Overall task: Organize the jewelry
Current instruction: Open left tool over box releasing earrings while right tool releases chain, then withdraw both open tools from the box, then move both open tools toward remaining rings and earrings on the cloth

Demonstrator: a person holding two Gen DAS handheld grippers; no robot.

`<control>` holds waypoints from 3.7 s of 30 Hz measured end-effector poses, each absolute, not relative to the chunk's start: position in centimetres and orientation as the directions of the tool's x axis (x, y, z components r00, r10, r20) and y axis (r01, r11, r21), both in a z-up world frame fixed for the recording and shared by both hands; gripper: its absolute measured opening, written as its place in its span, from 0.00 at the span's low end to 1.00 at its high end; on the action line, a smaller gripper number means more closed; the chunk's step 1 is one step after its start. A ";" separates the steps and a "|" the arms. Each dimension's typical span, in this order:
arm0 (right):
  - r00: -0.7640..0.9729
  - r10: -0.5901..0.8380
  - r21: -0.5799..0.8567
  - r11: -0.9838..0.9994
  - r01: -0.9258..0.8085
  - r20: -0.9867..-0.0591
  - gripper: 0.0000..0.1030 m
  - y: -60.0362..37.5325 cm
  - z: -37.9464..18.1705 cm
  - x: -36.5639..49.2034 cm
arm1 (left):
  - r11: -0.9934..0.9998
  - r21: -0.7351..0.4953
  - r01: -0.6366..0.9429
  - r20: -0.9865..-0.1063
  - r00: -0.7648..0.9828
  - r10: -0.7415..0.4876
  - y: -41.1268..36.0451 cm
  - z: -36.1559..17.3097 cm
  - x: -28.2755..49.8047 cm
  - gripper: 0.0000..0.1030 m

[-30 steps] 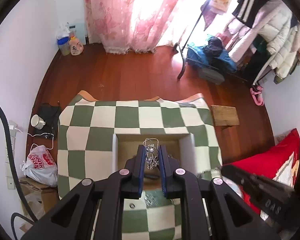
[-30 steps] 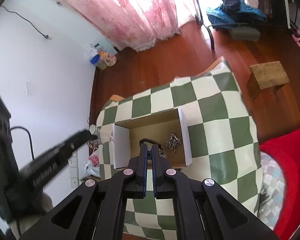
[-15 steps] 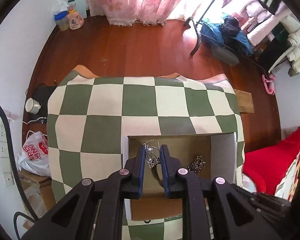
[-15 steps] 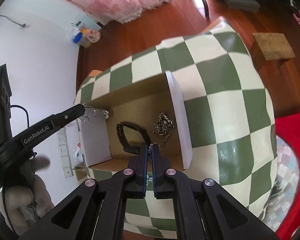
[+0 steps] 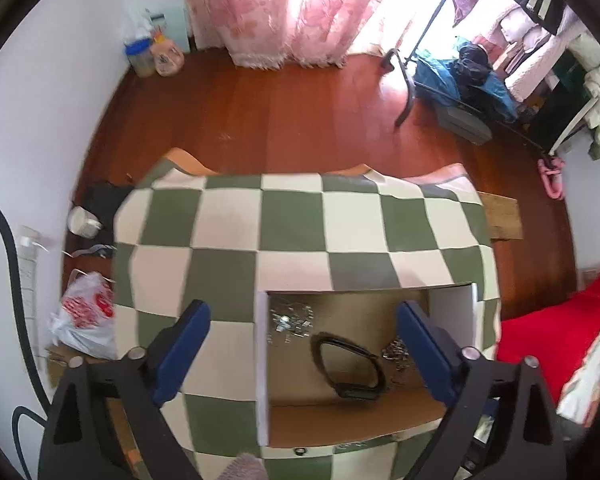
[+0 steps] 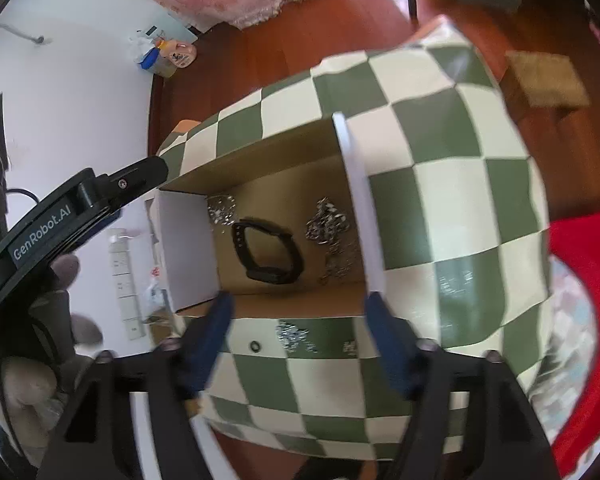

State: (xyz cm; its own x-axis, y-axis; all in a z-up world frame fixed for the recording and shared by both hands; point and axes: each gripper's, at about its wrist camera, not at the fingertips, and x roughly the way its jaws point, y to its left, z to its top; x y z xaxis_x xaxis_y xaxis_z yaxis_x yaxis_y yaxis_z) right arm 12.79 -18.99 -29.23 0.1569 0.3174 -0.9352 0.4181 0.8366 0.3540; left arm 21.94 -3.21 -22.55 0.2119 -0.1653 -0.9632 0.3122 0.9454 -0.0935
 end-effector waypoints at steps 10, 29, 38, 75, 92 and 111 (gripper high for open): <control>0.173 -0.087 -0.019 0.931 0.364 -0.981 0.93 -18.3 -25.5 10.8 | 0.963 0.108 0.248 -0.909 0.416 -0.005 0.0 -18.9 17.5 1.00; 0.389 -0.129 0.004 0.946 0.323 -0.912 0.93 -14.3 -21.0 4.5 | 0.972 0.103 0.213 -0.884 0.467 -0.008 3.9 -16.1 8.4 1.00; 0.410 -0.096 0.058 0.936 0.348 -0.907 0.93 -14.7 -19.9 2.4 | 0.969 0.097 0.228 -0.895 0.445 -0.015 4.2 -16.3 6.1 1.00; 0.279 0.118 0.211 0.920 0.330 -0.953 0.01 -13.2 -37.0 2.7 | 0.970 -0.050 0.238 -0.977 0.191 -0.097 3.7 -29.9 6.7 0.98; 0.272 0.133 0.241 0.879 0.413 -0.953 0.01 -16.7 -36.6 1.8 | 0.948 -0.170 0.268 -0.972 0.112 -0.206 1.7 -31.8 6.7 0.28; 0.289 0.135 0.259 0.855 0.450 -0.948 0.01 -17.9 -36.0 2.2 | 0.947 -0.208 0.243 -0.973 0.048 -0.226 2.0 -32.1 7.2 0.13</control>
